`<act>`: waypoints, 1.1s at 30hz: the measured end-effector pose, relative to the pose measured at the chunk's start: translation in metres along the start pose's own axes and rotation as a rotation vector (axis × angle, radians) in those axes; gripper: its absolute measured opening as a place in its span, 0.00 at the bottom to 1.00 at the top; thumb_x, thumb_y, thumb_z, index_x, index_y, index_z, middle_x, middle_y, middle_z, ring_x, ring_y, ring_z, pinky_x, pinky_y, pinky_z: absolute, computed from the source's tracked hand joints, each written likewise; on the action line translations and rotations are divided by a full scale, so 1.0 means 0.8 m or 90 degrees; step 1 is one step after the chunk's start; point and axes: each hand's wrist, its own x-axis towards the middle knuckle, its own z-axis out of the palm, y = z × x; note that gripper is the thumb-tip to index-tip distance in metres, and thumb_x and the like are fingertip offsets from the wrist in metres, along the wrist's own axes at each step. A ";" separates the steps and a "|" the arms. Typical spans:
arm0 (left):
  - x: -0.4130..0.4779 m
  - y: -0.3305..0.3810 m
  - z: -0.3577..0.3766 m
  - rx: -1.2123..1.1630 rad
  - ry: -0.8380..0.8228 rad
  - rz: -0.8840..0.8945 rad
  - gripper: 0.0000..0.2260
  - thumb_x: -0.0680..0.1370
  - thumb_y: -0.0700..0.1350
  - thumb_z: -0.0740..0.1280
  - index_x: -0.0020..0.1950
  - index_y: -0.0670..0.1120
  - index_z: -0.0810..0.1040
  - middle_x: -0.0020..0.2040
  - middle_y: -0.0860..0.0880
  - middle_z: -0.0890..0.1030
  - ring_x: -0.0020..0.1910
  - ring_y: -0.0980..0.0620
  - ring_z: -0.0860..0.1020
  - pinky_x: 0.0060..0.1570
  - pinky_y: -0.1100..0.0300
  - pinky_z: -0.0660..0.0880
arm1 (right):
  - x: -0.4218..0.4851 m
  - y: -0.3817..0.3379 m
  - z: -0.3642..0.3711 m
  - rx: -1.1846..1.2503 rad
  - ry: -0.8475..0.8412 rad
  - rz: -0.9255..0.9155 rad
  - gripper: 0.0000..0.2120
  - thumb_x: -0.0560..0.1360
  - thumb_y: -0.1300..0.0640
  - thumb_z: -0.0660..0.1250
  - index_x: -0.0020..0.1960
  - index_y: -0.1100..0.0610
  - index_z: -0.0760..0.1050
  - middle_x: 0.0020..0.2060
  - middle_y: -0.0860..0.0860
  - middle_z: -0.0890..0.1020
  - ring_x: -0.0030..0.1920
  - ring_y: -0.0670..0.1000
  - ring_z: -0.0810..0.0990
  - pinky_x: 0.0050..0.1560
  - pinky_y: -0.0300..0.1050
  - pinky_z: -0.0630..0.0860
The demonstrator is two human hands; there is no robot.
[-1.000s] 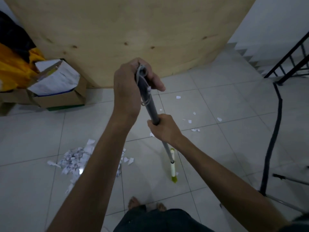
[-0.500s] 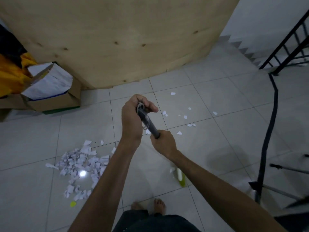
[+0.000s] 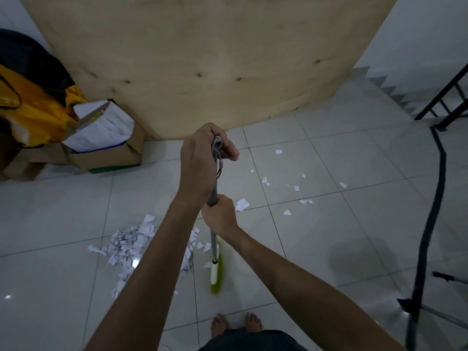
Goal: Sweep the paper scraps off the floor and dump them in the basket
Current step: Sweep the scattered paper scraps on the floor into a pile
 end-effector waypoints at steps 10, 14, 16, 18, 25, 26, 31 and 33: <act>0.024 -0.004 -0.040 0.079 -0.038 -0.003 0.18 0.79 0.35 0.49 0.34 0.44 0.72 0.26 0.51 0.79 0.27 0.56 0.77 0.31 0.66 0.74 | 0.008 -0.028 0.044 0.046 -0.004 0.043 0.15 0.75 0.59 0.64 0.31 0.51 0.66 0.28 0.49 0.73 0.29 0.49 0.71 0.31 0.43 0.68; 0.028 0.005 -0.021 0.105 -0.094 -0.031 0.17 0.77 0.33 0.51 0.32 0.43 0.72 0.23 0.49 0.78 0.25 0.50 0.76 0.30 0.59 0.72 | 0.006 -0.028 0.020 0.062 -0.015 0.036 0.15 0.75 0.62 0.64 0.31 0.55 0.66 0.28 0.51 0.72 0.28 0.48 0.71 0.29 0.40 0.66; 0.027 0.015 -0.010 0.081 -0.105 0.035 0.17 0.76 0.38 0.51 0.31 0.44 0.73 0.25 0.47 0.78 0.28 0.40 0.74 0.29 0.54 0.71 | 0.006 -0.033 0.001 0.055 -0.013 0.008 0.17 0.75 0.64 0.63 0.30 0.56 0.64 0.26 0.51 0.70 0.26 0.47 0.69 0.25 0.35 0.64; 0.032 0.026 0.001 0.051 -0.106 0.054 0.17 0.76 0.38 0.51 0.31 0.44 0.73 0.25 0.47 0.77 0.28 0.41 0.74 0.29 0.55 0.71 | 0.010 -0.039 -0.017 0.043 -0.008 -0.016 0.17 0.75 0.66 0.63 0.29 0.58 0.65 0.25 0.53 0.71 0.26 0.49 0.72 0.24 0.35 0.67; 0.070 0.050 0.032 -0.008 -0.057 0.047 0.20 0.78 0.35 0.49 0.30 0.44 0.71 0.22 0.48 0.76 0.28 0.43 0.73 0.31 0.56 0.70 | 0.045 -0.060 -0.082 -0.050 0.009 -0.059 0.16 0.75 0.51 0.65 0.42 0.65 0.78 0.38 0.61 0.83 0.41 0.61 0.82 0.45 0.54 0.79; 0.078 0.050 0.040 -0.009 -0.051 0.043 0.19 0.78 0.35 0.49 0.30 0.44 0.70 0.22 0.47 0.76 0.28 0.42 0.72 0.31 0.56 0.70 | 0.053 -0.061 -0.097 -0.071 0.014 -0.054 0.14 0.75 0.51 0.65 0.42 0.63 0.78 0.38 0.59 0.83 0.41 0.59 0.82 0.46 0.53 0.80; 0.109 0.031 0.084 0.011 -0.028 0.050 0.17 0.78 0.39 0.51 0.32 0.43 0.71 0.24 0.49 0.77 0.30 0.38 0.73 0.35 0.53 0.71 | 0.098 -0.052 -0.179 -0.189 0.012 -0.075 0.11 0.76 0.50 0.64 0.37 0.54 0.71 0.28 0.48 0.74 0.31 0.49 0.74 0.37 0.43 0.74; 0.128 0.013 0.118 0.015 -0.034 0.045 0.15 0.75 0.42 0.54 0.30 0.48 0.74 0.26 0.50 0.78 0.32 0.39 0.75 0.36 0.53 0.72 | 0.127 -0.041 -0.229 -0.234 0.008 -0.096 0.14 0.77 0.52 0.64 0.34 0.55 0.69 0.26 0.48 0.72 0.28 0.47 0.70 0.31 0.39 0.69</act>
